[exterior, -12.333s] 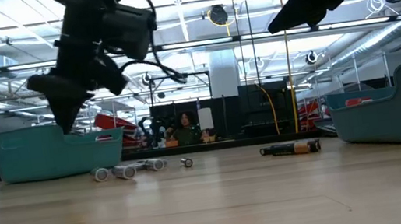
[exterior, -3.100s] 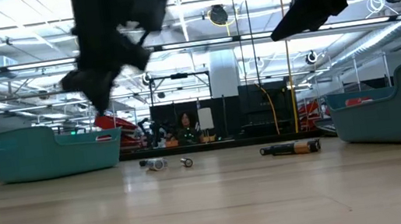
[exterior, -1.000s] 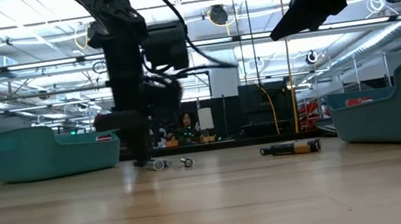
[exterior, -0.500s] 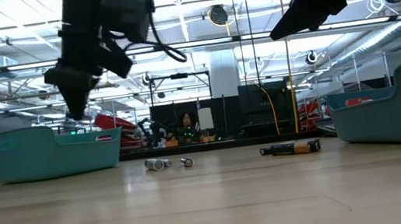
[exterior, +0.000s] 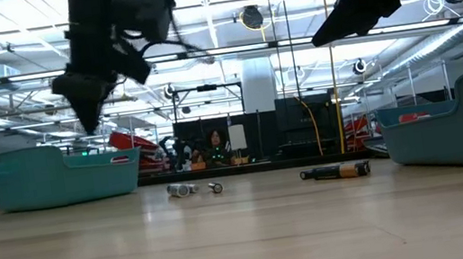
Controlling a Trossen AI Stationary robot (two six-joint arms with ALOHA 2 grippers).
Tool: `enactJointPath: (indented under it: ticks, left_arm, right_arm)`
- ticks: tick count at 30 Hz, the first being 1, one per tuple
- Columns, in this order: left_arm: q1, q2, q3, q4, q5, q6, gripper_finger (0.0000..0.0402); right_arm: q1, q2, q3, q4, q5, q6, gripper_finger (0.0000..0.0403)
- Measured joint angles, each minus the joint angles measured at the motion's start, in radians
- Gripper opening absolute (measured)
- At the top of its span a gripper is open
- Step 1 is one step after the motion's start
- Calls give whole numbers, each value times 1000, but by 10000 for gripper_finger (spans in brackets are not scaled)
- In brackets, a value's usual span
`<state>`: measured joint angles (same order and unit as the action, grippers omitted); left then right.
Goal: Sort batteries
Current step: Put the black battery into the blue bin
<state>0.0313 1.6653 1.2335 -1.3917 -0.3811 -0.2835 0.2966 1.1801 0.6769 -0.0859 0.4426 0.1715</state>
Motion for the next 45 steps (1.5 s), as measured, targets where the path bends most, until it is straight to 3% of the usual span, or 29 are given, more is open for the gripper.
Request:
enactJointPath:
  ticks: [6,12,16,21,26,31,37,45]
  left_arm:
    - [-79,0,0,337,64,98,125]
    - [-207,0,-53,639,-65,193,125]
    - [-271,0,-140,814,-128,256,125]
    - [-287,-23,-253,981,-88,299,125]
    - [-288,-111,-389,1186,-64,317,125]
    - [-289,-206,-528,1430,-73,325,125]
    - [-289,-242,-605,1591,-128,357,125]
    - [-289,-242,-604,1603,-128,370,125]
  right_arm:
    - [5,6,0,-34,-90,39,6]
    - [14,71,15,-63,-3,116,27]
    - [15,187,126,-150,-5,169,60]
    - [18,381,340,-389,-59,209,88]
    - [26,543,508,-549,-132,185,85]
    - [20,626,548,-593,-135,179,72]
    - [-43,669,522,-578,-158,203,82]
    - [-82,701,520,-559,-199,194,114]
